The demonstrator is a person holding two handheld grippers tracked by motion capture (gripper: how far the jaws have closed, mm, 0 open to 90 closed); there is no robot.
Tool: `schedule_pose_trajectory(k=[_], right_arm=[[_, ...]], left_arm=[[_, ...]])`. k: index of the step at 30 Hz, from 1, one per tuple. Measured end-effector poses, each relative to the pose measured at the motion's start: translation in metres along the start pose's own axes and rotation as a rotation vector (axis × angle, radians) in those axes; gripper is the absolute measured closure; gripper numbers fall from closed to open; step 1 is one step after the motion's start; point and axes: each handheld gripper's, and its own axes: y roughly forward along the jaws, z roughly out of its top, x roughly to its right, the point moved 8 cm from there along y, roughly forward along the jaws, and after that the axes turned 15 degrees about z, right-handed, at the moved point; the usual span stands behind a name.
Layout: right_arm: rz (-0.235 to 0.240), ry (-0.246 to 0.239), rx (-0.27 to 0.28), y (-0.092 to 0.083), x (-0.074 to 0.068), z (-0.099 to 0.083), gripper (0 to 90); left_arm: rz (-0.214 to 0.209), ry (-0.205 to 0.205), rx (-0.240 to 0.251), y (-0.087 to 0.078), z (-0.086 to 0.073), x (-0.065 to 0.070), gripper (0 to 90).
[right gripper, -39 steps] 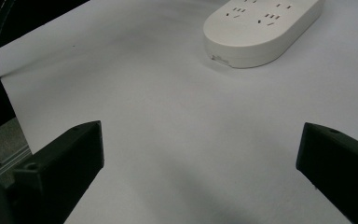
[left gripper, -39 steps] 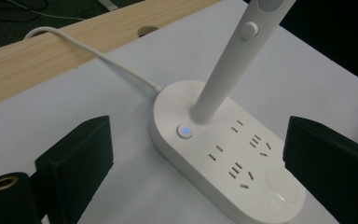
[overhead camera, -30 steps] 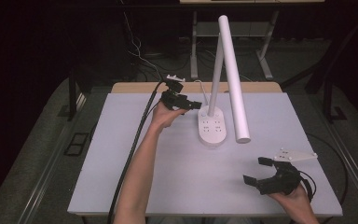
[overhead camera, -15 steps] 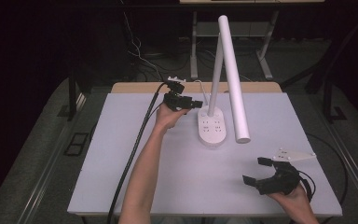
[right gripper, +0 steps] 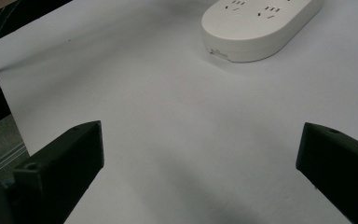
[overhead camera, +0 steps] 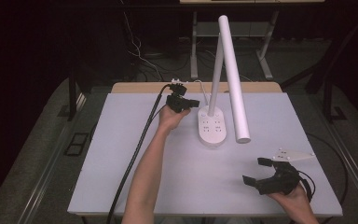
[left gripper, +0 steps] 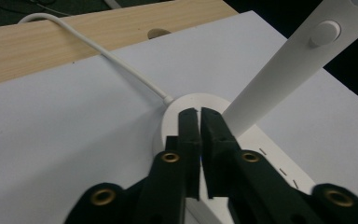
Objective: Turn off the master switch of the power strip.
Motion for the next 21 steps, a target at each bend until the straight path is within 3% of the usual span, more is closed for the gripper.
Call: schedule_pose_trajectory(k=[2, 8, 18, 21], right_arm=[[0.0, 0.0, -0.001, 0.0, 0.0, 0.0, 0.2], [-0.001, 0.0, -0.001, 0.0, 0.0, 0.0, 0.2], [0.002, -0.002, -0.002, 0.0, 0.0, 0.0, 0.2], [0.003, -0.004, -0.003, 0.0, 0.0, 0.0, 0.2]], left_arm=[[0.001, -0.026, 0.018, 0.002, 0.001, 0.002, 89.6], [0.0, -0.003, 0.002, 0.008, -0.003, 0.004, 89.9], [0.002, -0.025, -0.023, 0.019, -0.011, 0.007, 90.0], [-0.002, -0.011, -0.028, 0.022, -0.013, 0.008, 90.0]])
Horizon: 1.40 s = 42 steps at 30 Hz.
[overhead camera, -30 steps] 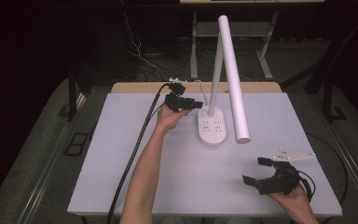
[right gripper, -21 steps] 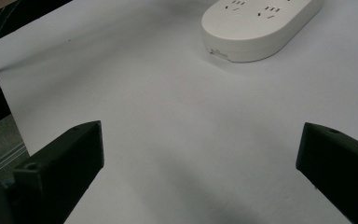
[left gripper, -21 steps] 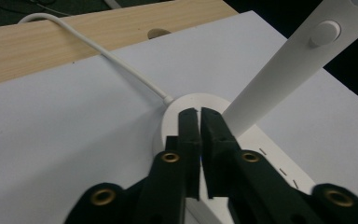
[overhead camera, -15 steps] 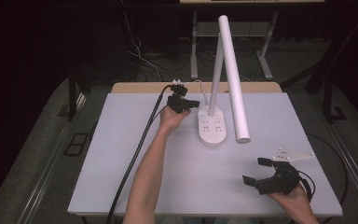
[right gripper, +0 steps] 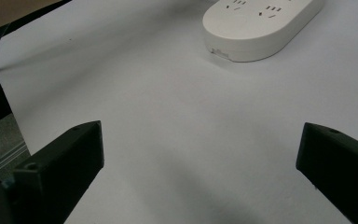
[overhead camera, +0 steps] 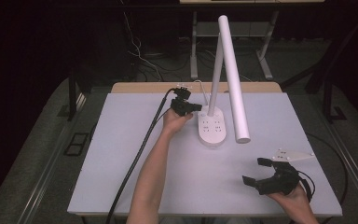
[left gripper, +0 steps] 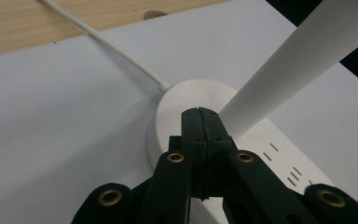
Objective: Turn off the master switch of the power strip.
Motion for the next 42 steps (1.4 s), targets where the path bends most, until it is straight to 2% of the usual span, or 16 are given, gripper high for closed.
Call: schedule_pose_trajectory(k=[8, 10, 11, 12, 18, 22, 23, 26, 28, 30, 32, 33, 34, 36, 41, 42], right_arm=[[0.0, 0.002, 0.002, 0.0, 0.0, 0.0, 0.2], [0.001, 0.003, 0.002, 0.0, 0.0, 0.0, 0.2], [0.001, 0.002, 0.002, 0.0, 0.0, 0.0, 0.2], [0.002, 0.002, 0.001, 0.0, 0.0, 0.0, 0.2], [0.003, -0.001, -0.002, 0.0, 0.0, 0.0, 0.2], [0.0, -0.004, -0.004, 0.001, 0.0, 0.0, 0.2], [-0.001, -0.006, -0.005, 0.001, 0.001, 0.0, 0.2], [-0.002, -0.003, -0.006, 0.001, 0.001, 0.0, 0.2], [-0.005, 0.003, -0.006, 0.0, 0.002, 0.0, 0.2], [-0.006, 0.003, -0.005, 0.0, 0.002, 0.0, 0.3], [-0.008, -0.001, -0.007, 0.0, 0.002, -0.001, 0.2], [-0.008, -0.002, -0.009, 0.001, 0.002, -0.001, 0.2], [-0.009, -0.004, -0.008, 0.001, 0.002, -0.001, 0.2], [-0.009, -0.005, -0.005, 0.0, 0.001, -0.001, 0.2], [-0.013, -0.004, -0.002, -0.001, 0.002, 0.0, 0.2], [-0.013, -0.003, -0.001, -0.001, 0.002, 0.0, 0.2]], left_arm=[[-0.009, -0.001, -0.022, 0.007, -0.006, 0.004, 90.0], [-0.006, -0.021, -0.017, 0.009, -0.006, 0.006, 90.0], [-0.007, 0.0, -0.026, 0.009, -0.008, 0.005, 90.0], [-0.005, -0.012, -0.02, 0.01, -0.007, 0.005, 90.0], [-0.001, 0.013, -0.033, 0.012, -0.01, 0.007, 90.0], [-0.01, 0.002, -0.038, 0.013, -0.01, 0.007, 90.0], [-0.012, -0.018, -0.039, 0.014, -0.01, 0.008, 90.0], [-0.007, -0.014, -0.064, 0.014, -0.011, 0.007, 90.0], [-0.014, -0.039, -0.071, 0.014, -0.01, 0.009, 90.0], [-0.016, -0.029, -0.091, 0.014, -0.01, 0.007, 90.0], [0.01, -0.002, -0.101, 0.013, -0.01, 0.009, 90.0], [0.022, -0.009, -0.104, 0.014, -0.009, 0.01, 90.0], [0.017, 0.008, -0.116, 0.014, -0.009, 0.01, 90.0], [-0.003, -0.019, -0.132, 0.013, -0.01, 0.012, 90.0], [-0.005, -0.03, -0.144, 0.013, -0.01, 0.011, 90.0], [-0.005, -0.012, -0.157, 0.013, -0.011, 0.01, 90.0]])
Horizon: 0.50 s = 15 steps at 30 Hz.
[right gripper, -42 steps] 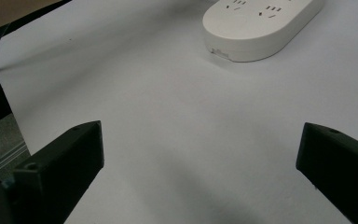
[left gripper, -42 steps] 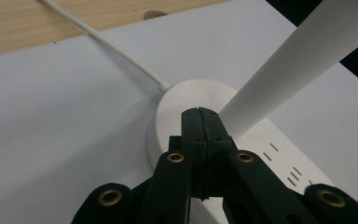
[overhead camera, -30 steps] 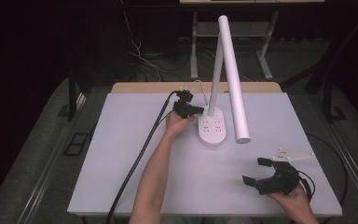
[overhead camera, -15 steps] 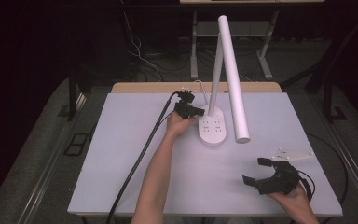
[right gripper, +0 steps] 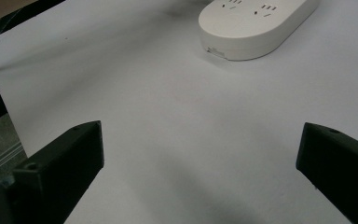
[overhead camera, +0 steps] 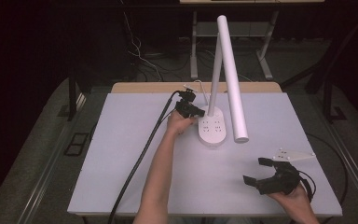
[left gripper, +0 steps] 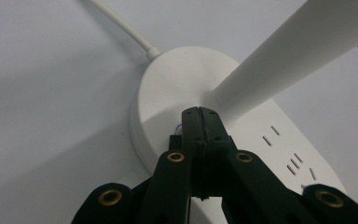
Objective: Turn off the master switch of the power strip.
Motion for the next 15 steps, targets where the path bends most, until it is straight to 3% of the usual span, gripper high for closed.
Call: schedule_pose_trajectory(k=[2, 3, 5, 9, 10, 11, 12, 13, 14, 15], right_arm=[[0.001, -0.001, -0.001, 0.0001, 0.0002, 0.0, 0.2], [0.0, 0.0, -0.002, 0.0003, 0.0001, -0.0001, 0.3], [0.0, 0.0, -0.006, 0.0006, -0.0005, -0.0002, 0.2], [0.003, -0.002, -0.006, 0.0006, -0.0013, -0.0001, 0.3], [0.003, -0.002, -0.005, 0.0006, -0.0011, -0.0001, 0.2], [0.003, 0.001, -0.005, 0.0006, -0.001, -0.0002, 0.3], [0.003, 0.0, -0.005, 0.0009, -0.0008, -0.0002, 0.2], [0.004, 0.002, -0.006, 0.0011, -0.0008, -0.0004, 0.2], [0.003, 0.002, -0.007, 0.0012, -0.0009, -0.0005, 0.3], [0.004, 0.0, -0.007, 0.0012, -0.0013, -0.0004, 0.2]], left_arm=[[0.002, -0.022, 0.005, 0.0011, 0.0018, 0.0012, 90.0], [0.002, -0.012, -0.006, 0.0006, 0.0012, 0.0005, 90.0], [0.002, -0.054, -0.003, 0.0018, 0.0025, 0.0021, 90.0], [0.003, -0.039, 0.004, 0.0028, 0.0032, 0.0014, 90.0], [0.023, -0.015, 0.006, 0.0027, 0.0038, 0.0017, 90.0], [0.075, -0.002, 0.017, 0.0031, 0.0048, 0.0019, 90.0], [0.098, 0.023, 0.018, 0.0039, 0.0058, 0.0024, 90.0], [0.107, 0.023, 0.014, 0.0044, 0.0062, 0.0027, 90.0], [0.097, 0.01, 0.01, 0.0046, 0.0063, 0.0021, 90.0], [0.08, -0.028, 0.023, 0.0054, 0.0071, 0.0029, 90.0]])
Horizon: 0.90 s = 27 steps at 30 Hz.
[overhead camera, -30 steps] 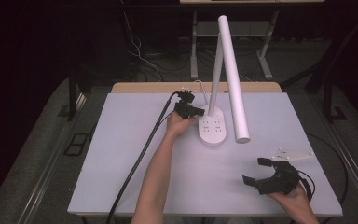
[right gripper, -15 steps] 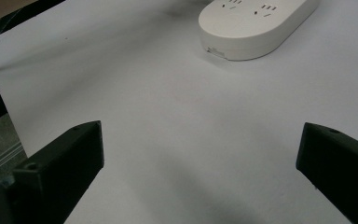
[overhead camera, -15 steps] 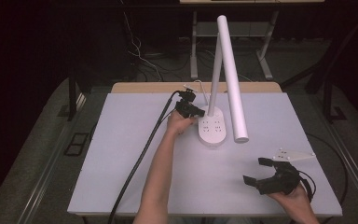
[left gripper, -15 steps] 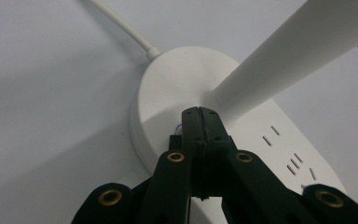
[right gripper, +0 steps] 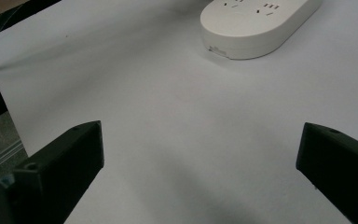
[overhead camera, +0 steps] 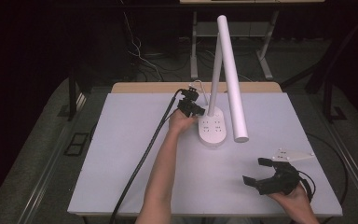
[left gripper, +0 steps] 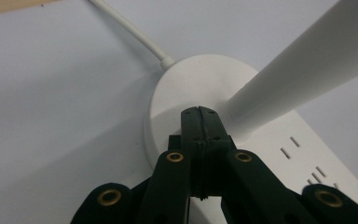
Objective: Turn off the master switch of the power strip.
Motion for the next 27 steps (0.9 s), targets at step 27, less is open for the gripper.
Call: schedule_pose_trajectory(k=[27], right_arm=[[0.001, 0.002, -0.013, 0.002, 0.004, -0.001, 0.3]], left_arm=[[-0.059, 0.09, 0.192, -0.055, 0.009, -0.01, 89.8]])
